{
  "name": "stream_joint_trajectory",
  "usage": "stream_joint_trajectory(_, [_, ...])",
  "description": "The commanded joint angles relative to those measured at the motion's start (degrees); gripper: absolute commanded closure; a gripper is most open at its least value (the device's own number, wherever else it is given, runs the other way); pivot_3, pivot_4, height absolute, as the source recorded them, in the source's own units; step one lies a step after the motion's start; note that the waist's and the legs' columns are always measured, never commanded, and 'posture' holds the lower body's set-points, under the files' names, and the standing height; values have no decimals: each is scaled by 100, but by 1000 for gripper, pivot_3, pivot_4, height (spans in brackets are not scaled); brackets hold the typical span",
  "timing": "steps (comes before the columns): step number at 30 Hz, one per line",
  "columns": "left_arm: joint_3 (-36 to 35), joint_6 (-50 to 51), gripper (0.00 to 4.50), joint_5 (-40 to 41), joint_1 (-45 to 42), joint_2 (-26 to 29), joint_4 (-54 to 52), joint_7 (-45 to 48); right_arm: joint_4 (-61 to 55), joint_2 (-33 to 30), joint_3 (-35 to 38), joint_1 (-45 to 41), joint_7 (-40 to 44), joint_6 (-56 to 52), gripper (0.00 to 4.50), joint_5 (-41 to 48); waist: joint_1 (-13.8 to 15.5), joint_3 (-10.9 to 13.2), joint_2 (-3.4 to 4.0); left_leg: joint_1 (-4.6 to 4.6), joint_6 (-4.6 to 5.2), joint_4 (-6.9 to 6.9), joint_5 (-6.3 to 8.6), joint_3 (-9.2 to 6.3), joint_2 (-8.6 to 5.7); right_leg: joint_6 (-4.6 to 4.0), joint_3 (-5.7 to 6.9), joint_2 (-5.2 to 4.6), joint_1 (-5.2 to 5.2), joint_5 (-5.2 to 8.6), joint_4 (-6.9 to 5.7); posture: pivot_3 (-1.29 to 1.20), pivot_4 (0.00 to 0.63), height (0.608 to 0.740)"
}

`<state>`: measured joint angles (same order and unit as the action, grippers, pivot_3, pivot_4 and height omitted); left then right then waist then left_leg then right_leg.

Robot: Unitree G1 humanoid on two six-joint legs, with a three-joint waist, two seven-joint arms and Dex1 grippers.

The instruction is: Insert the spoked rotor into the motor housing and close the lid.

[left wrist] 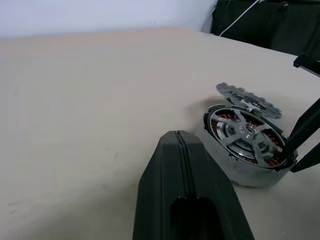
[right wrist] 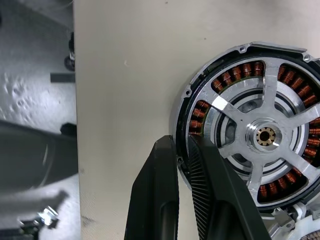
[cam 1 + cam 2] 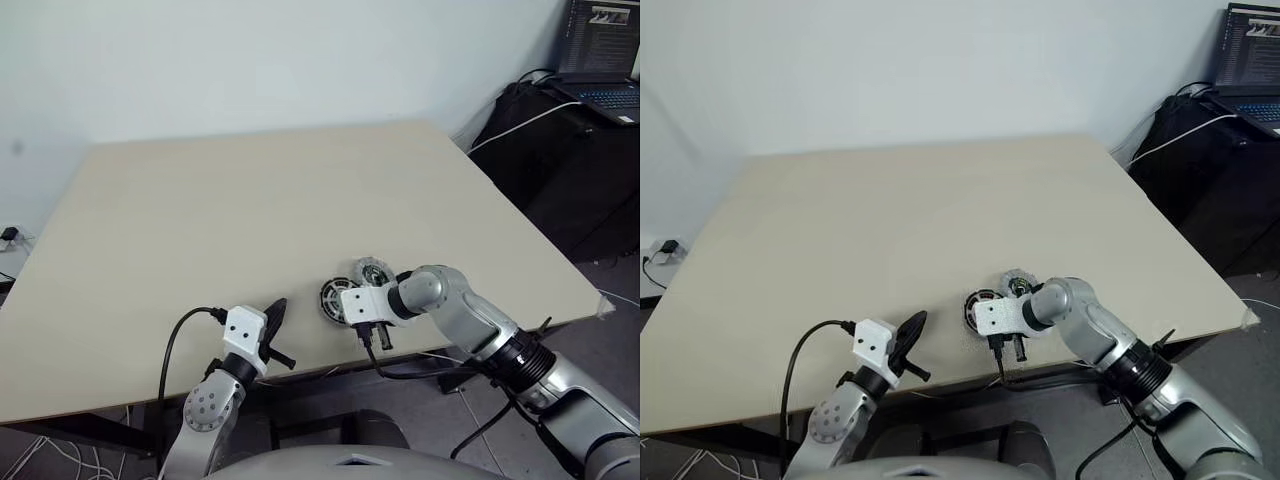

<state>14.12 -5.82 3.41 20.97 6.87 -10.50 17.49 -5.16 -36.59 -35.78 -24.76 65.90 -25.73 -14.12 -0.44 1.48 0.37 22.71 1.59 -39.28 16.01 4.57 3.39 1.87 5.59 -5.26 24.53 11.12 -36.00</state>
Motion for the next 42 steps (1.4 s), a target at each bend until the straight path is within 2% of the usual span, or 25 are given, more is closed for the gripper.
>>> stream_joint_trajectory(1, [30, 13, 4500, 25, -25, -9, -320, -16, -588, 281, 438, -8, -38, -940, 4431, 400, -3, 0, 0, 0, 0, 0, 0, 0, 0, 0, 0, 0, 0, 0, 0, 0, 0, 740])
stream_joint_trajectory(7, [24, -67, 4500, 32, -51, -19, -164, 17, -700, 862, 596, -102, -552, -2151, 4431, 615, -5, 1, 1, 0, -1, 0, 0, -2, 3, -2, 1, 3, 2, 0, -2, 0, 0, 740])
stream_joint_trajectory(15, [-29, -374, 4500, 52, -58, -6, 229, 91, -169, 1284, 641, -315, -1416, -2480, 4431, 620, -2, 1, 1, 4, 0, -1, 0, 0, 1, -2, 0, 2, 2, -1, -2, 0, 0, 740])
stream_joint_trajectory(27, [-151, -724, 4500, 120, -230, -8, 749, 218, -61, 1376, 644, -417, -1671, -2753, 4431, 964, -13, 0, 3, 3, 0, -1, 0, 0, 1, -2, 0, 3, 1, -1, -3, 0, 0, 740])
stream_joint_trajectory(32, [-126, -742, 4500, 103, -223, -21, 738, 221, -233, 1447, 768, -406, -1776, -2658, 2803, 1162, -18, 0, 3, 3, 0, 0, 0, 2, 1, -2, -2, 3, 0, -1, -3, 0, 0, 740])
stream_joint_trajectory(38, [-52, -733, 4500, 48, -92, -22, 596, 181, -828, 1567, 1130, -343, -2101, -2676, 2803, 1393, -18, -1, 4, 2, 0, 0, 0, -2, 3, -2, 0, 3, 1, -1, -3, 0, 0, 740])
stream_joint_trajectory(42, [-103, -718, 4500, 90, -73, 25, 563, 212, -1229, 1733, 1473, 116, -3041, -2251, 3703, 1126, -2, -2, 3, 3, -1, 0, 0, -2, 3, -2, 1, 3, 2, -1, -2, 0, 0, 740])
